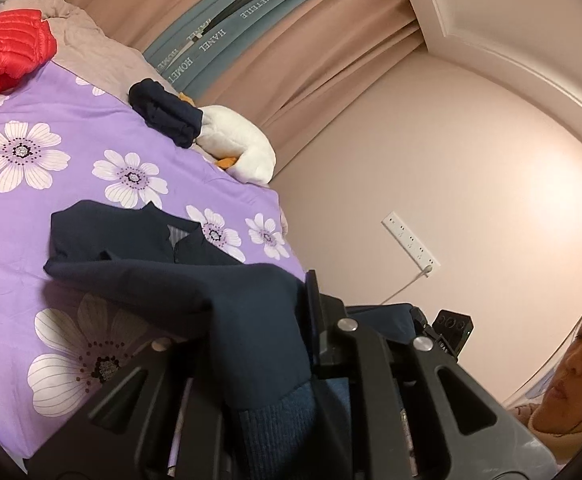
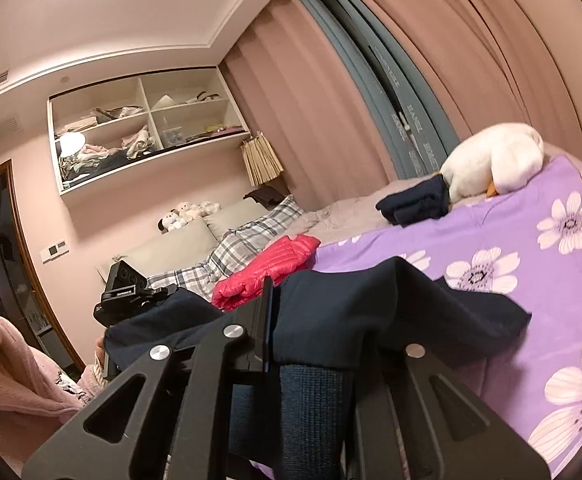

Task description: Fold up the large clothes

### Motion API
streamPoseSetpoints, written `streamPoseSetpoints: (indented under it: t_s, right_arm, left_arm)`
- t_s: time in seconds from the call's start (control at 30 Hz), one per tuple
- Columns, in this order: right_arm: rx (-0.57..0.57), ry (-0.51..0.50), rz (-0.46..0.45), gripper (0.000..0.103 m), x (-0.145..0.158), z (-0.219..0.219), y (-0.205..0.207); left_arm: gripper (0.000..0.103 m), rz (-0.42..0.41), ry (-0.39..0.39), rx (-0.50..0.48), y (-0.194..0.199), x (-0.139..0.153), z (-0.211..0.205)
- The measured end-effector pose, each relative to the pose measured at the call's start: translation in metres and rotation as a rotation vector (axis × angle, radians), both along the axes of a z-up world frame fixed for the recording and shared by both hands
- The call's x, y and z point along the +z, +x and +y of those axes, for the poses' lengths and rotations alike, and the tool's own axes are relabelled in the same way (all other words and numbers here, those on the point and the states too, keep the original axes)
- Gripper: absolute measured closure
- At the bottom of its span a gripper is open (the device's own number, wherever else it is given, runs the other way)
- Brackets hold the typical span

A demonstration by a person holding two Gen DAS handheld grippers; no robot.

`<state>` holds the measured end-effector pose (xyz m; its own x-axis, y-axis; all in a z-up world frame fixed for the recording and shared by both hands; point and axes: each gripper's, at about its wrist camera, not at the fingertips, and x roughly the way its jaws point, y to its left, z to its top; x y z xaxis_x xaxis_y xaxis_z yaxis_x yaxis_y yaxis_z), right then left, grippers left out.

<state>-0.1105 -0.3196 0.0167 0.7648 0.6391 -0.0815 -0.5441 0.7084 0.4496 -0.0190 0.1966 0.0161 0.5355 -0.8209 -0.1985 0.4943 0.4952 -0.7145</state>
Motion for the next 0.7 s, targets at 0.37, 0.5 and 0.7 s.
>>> streamPoseSetpoints:
  t_s: [0.37,0.5,0.7]
  right_arm:
    - [-0.08,0.098,0.173,0.092,-0.038,-0.021,0.067]
    - [-0.129,0.157,0.224,0.092,-0.05,-0.033,0.096]
    - [-0.197,0.195,0.309,0.092,-0.07,-0.046,0.149]
  left_arm:
    - [0.088,0.154,-0.03,0.04,0.058,-0.035,0.001]
    - [0.085,0.2,-0.067,0.067,0.086,-0.045,0.005]
    - [0.085,0.24,-0.071,0.116,0.131,-0.058,0.008]
